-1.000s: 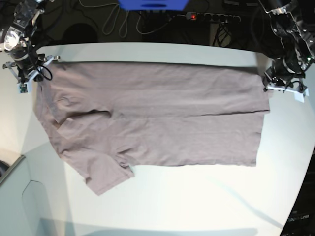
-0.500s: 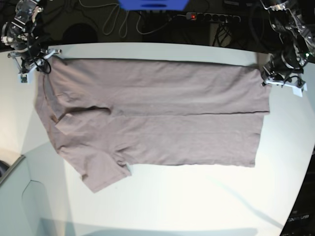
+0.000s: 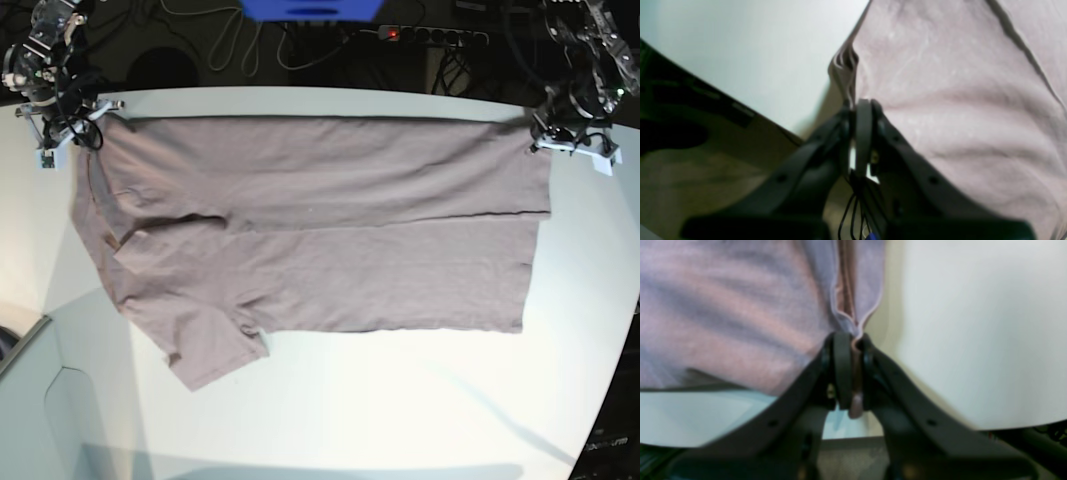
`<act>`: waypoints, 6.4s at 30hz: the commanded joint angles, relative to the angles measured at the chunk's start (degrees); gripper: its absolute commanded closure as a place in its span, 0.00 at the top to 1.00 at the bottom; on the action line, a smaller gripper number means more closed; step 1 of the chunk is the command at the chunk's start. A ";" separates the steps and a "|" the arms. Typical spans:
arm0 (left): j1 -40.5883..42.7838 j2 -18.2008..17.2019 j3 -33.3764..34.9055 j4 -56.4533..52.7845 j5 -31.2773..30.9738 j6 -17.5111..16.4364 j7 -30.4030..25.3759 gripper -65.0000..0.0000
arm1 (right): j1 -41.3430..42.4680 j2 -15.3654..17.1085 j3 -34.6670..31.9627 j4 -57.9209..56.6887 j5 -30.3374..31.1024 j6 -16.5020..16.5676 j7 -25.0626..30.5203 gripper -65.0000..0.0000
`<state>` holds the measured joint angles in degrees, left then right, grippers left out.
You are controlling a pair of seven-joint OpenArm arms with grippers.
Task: Layout the t-shirt on the table in an organized manner, then fold the t-shirt properly
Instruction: 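Hold the new folded edge with both grippers and smooth it flat, then release the shirt and move both grippers to the hem edge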
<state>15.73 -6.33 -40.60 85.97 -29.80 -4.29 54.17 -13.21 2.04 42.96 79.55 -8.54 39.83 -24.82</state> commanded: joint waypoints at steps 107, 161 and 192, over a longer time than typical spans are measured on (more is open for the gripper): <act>4.10 -1.28 -0.41 -3.03 -0.04 -12.36 -2.35 0.00 | -4.24 -2.18 3.24 0.14 -1.18 0.17 4.99 0.00; 4.10 -2.07 -0.41 -3.12 -0.13 -12.36 -2.44 0.26 | -5.29 -3.67 5.96 0.14 -1.18 0.17 8.16 0.02; 0.23 -0.22 -4.10 6.73 0.13 -12.19 -1.73 0.62 | -3.62 -6.83 11.33 10.96 3.57 0.17 8.16 0.51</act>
<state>16.14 -5.69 -44.47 91.66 -29.15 -16.32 53.32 -16.56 -5.52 53.95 89.38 -5.80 39.90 -18.00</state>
